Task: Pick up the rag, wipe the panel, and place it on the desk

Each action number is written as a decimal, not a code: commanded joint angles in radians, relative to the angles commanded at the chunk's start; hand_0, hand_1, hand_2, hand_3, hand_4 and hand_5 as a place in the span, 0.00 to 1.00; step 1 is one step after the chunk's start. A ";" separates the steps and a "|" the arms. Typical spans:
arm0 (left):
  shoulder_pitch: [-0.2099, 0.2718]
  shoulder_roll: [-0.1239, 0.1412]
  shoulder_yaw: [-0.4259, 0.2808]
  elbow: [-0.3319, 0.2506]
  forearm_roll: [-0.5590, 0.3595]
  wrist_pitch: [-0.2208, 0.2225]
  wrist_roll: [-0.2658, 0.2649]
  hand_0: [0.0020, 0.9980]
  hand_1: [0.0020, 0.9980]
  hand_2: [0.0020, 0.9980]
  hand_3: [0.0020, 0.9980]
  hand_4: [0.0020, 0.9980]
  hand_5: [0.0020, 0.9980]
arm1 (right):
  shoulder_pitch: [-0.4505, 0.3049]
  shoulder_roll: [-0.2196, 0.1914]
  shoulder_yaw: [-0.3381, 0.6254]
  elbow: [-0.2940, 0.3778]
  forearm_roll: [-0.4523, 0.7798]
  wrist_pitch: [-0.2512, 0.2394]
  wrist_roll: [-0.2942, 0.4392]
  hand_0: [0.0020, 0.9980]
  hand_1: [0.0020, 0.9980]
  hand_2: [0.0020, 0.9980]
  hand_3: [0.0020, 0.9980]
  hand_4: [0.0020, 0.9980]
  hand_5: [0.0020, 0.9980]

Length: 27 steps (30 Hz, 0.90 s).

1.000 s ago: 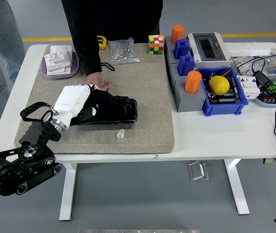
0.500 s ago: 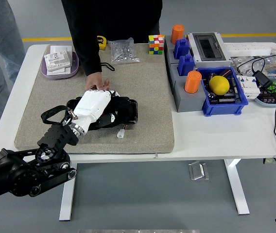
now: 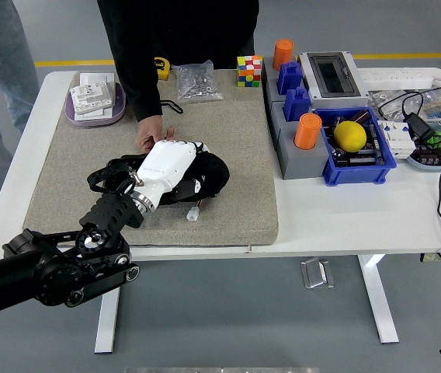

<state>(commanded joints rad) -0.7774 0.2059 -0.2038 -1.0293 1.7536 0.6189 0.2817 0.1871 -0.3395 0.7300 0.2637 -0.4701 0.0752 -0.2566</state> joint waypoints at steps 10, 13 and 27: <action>-0.003 -0.022 0.000 0.002 0.005 0.003 0.003 0.21 0.15 0.53 0.47 0.20 0.00 | 0.002 -0.001 -0.006 0.000 0.003 0.001 -0.001 0.77 0.58 0.71 0.63 1.00 0.58; -0.001 -0.021 -0.001 -0.003 0.009 0.003 0.003 0.21 0.15 0.53 0.47 0.20 0.00 | 0.001 0.000 -0.003 0.000 0.002 0.001 -0.001 0.77 0.58 0.71 0.63 1.00 0.58; 0.022 0.028 -0.036 0.007 0.019 -0.002 0.000 0.21 0.15 0.53 0.47 0.20 0.00 | -0.007 0.005 0.017 0.000 -0.005 -0.001 0.001 0.77 0.58 0.71 0.63 1.00 0.58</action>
<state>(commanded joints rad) -0.7549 0.2340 -0.2400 -1.0225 1.7726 0.6168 0.2815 0.1799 -0.3347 0.7467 0.2635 -0.4753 0.0743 -0.2558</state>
